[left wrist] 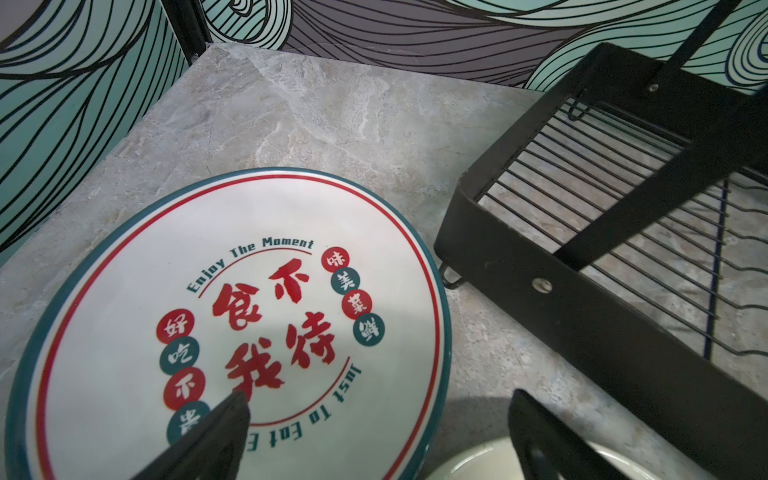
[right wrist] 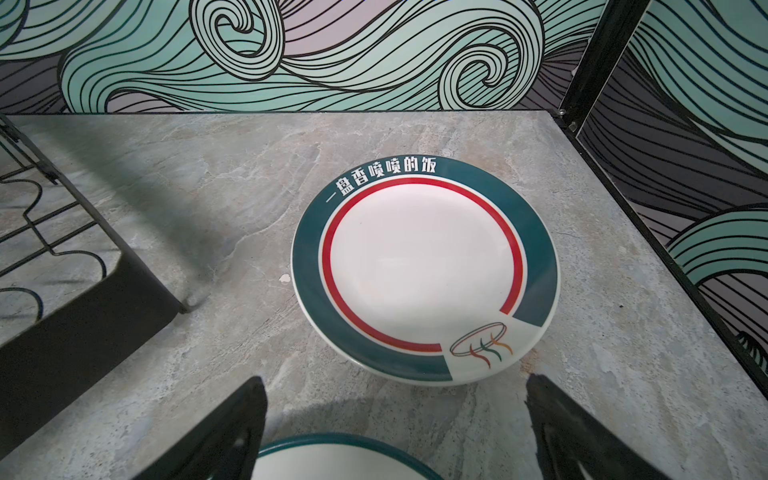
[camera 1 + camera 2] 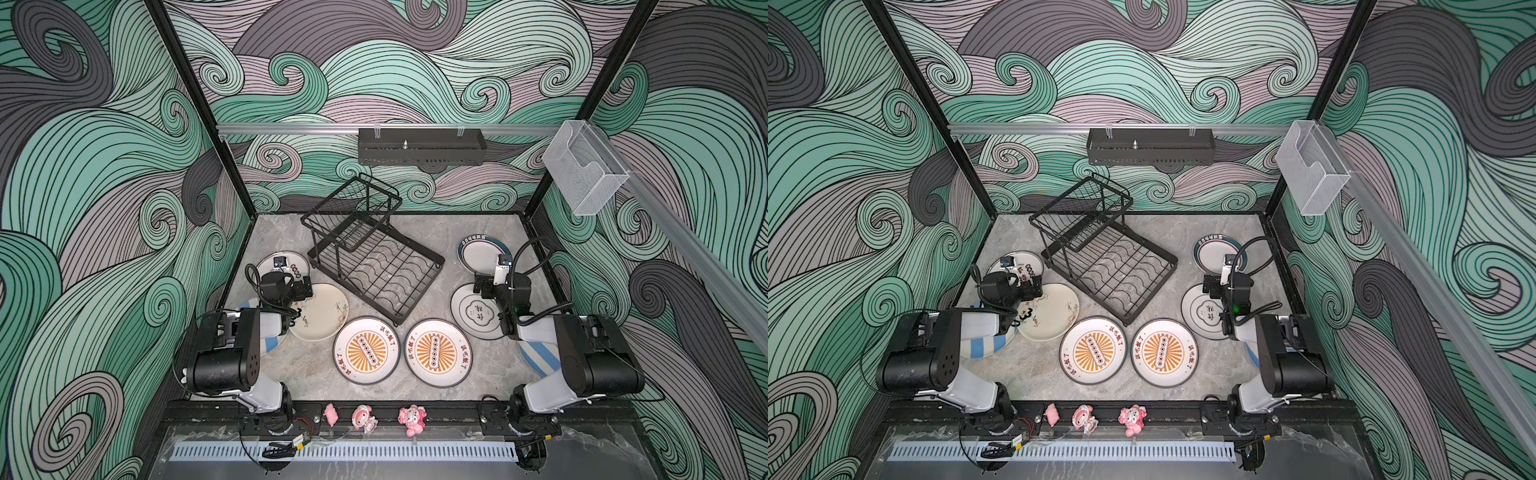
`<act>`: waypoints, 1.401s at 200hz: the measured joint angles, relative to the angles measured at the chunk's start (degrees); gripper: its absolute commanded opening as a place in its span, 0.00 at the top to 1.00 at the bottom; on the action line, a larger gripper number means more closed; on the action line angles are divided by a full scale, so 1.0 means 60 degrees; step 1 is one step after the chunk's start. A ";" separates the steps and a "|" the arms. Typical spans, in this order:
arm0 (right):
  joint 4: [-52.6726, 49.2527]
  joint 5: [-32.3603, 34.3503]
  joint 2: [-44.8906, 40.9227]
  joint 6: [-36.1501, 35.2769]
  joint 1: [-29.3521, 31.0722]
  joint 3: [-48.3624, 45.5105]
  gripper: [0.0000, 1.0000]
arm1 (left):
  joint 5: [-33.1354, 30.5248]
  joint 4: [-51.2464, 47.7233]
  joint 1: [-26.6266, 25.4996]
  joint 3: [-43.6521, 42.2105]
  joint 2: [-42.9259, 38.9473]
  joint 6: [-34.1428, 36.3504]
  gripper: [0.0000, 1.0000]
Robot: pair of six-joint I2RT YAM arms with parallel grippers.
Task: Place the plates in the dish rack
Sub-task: 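Move both grippers forward from rest toward the plates on the table, then grasp the orange sunburst plate's rim with the right gripper while left hovers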
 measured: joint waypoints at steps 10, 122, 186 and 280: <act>-0.0623 -0.0018 -0.0382 -0.0011 0.0000 0.0117 0.07 | -0.0106 -0.0670 0.0000 0.0244 -0.0200 -0.0022 0.01; -0.8236 -0.2503 -0.5380 0.2517 0.0918 0.2397 0.14 | 0.0692 -0.6750 -0.1191 0.2645 -0.4918 -0.3147 0.02; -1.1832 -0.3217 -0.7639 0.4342 0.2218 0.1840 0.19 | 0.2539 -0.9541 -0.2925 0.2728 -0.6335 -0.3304 0.01; -1.4174 -0.3606 -0.8207 0.6317 0.2299 0.0087 0.32 | 0.3180 -1.1333 -0.2929 0.2579 -0.7158 -0.2503 0.01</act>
